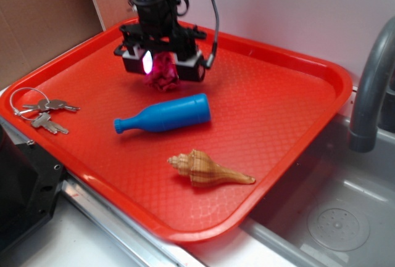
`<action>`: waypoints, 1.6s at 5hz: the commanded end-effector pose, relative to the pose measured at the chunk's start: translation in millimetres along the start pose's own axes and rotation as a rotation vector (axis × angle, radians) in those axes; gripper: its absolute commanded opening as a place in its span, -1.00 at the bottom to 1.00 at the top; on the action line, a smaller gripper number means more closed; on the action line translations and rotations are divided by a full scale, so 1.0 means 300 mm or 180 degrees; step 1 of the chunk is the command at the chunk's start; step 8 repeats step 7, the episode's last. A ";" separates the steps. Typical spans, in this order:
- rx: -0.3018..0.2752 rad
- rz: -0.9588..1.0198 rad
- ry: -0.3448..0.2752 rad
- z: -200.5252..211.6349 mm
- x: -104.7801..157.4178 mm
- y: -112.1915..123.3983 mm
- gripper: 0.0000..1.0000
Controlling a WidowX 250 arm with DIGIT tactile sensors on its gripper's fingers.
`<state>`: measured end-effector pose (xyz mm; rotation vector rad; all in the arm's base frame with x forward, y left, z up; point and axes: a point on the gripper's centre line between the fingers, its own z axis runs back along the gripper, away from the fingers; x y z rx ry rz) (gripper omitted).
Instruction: Grab the red paper.
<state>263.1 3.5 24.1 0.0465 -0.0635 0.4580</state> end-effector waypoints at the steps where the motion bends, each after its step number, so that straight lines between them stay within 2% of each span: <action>1: 0.0064 -0.0109 -0.0025 -0.003 -0.025 0.018 -1.00; 2: 0.0076 -0.0390 -0.0004 0.111 -0.039 0.053 -1.00; 3: -0.0219 -0.1068 0.0133 0.276 -0.071 0.091 -1.00; 4: -0.0404 -0.1306 -0.0022 0.441 -0.117 0.160 -1.00; 5: -0.0389 -0.1274 -0.0103 0.605 -0.102 0.191 -1.00; 6: -0.0211 -0.1202 -0.0199 0.678 -0.102 0.181 -1.00; 7: -0.0122 -0.1262 -0.0108 0.629 -0.102 0.146 -1.00; 8: -0.0122 -0.1262 -0.0108 0.629 -0.102 0.146 -1.00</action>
